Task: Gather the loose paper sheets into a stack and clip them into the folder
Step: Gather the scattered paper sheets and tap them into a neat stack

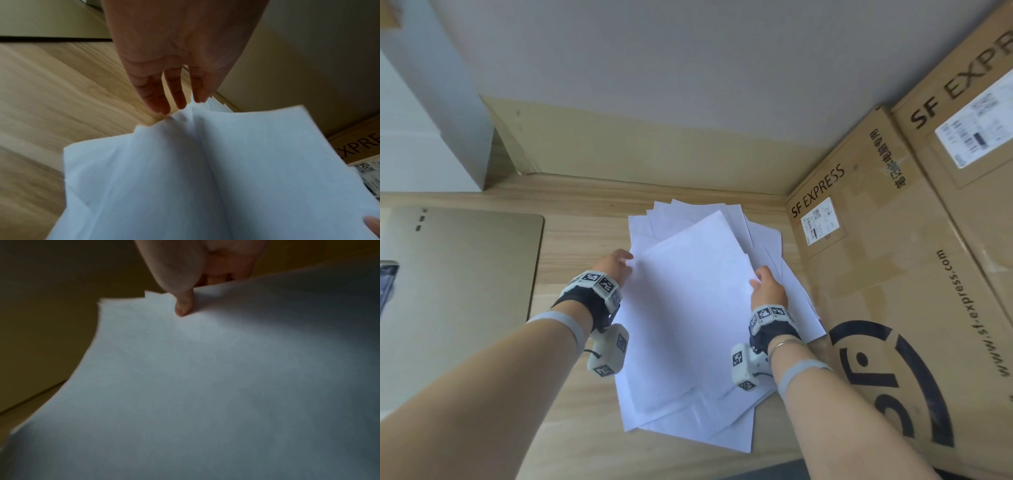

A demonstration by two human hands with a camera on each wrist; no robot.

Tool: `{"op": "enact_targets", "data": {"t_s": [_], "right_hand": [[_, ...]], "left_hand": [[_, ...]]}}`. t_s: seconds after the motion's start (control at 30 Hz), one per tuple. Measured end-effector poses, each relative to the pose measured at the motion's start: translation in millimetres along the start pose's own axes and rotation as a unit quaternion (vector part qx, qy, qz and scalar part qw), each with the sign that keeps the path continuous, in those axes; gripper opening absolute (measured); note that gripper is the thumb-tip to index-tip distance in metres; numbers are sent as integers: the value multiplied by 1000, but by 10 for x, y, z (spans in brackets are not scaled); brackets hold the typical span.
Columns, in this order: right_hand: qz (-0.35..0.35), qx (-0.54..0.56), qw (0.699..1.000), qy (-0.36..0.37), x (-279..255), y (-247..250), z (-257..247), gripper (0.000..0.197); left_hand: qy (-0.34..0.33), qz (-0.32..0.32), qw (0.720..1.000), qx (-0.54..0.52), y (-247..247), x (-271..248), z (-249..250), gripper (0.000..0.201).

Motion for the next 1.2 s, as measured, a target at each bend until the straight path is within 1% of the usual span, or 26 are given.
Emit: {"op": "enact_targets", "data": {"t_s": [0.1,0.17,0.23,0.37,0.43,0.47,0.5,0.57,0.63,0.67,0.77,0.8,0.83,0.9,0.93,1.0,1.1,1.17,1.2], "right_hand": [[-2,80,995,-52,74,123,129,37],[9,117,990,-76,110,187,192,36],[18,141,986,-83,131,217,226,33],[16,173,981,-92,127,156,256,34],[10,179,980,-87,116,72,296,22],[7,184,979,-81,108,27,311,15],[1,192,978,-81,101,-17,334,13],[-12,206,975,-83,68,-62,363,16],[-18,184,980,-81,34,-46,356,16],[-16,170,982,-82,17,-17,344,16],[3,159,981,-112,14,81,390,26],[5,156,982,-109,25,106,406,26],[0,151,984,-97,53,118,421,25],[-28,125,991,-46,98,147,379,22],[-45,106,993,-19,108,165,317,22],[-79,80,993,22,135,155,167,25],[-126,75,987,70,128,37,-113,37],[-148,84,981,91,101,-94,-251,38],[-151,82,981,92,88,-162,-292,37]], "left_hand": [[11,13,1000,-26,42,-11,-14,44],[19,14,999,-41,54,-40,-19,50],[23,4,998,-50,35,-80,-17,57],[21,-40,998,-47,-54,-145,-24,71],[30,-40,997,-51,-66,-145,-50,74],[35,-35,997,-52,-57,-140,-64,72],[38,-29,998,-49,-43,-140,-75,68],[38,-6,998,-43,-5,-136,-88,48],[28,32,998,-39,41,-138,-85,24],[24,48,998,-34,63,-140,-85,18],[26,74,996,-31,129,-132,-93,21],[24,80,996,-34,154,-125,-101,24],[18,82,996,-37,171,-111,-105,29],[-3,77,996,-35,190,-101,-86,39],[-17,72,997,-33,191,-101,-67,40],[-37,57,997,-41,178,-104,-29,38],[-62,29,996,-65,138,-112,34,27],[-86,-6,995,-53,92,-124,89,20],[-95,-22,994,-49,71,-122,112,23]]}}
Point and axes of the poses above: each hand's wrist, its own x-axis towards the middle knuckle, its own y-axis out of the back of the hand, z = x × y, the point moved 4 cm from there along x, towards the middle knuckle, and after that the axes turned 2 degrees about z, right-handed, at the moved point
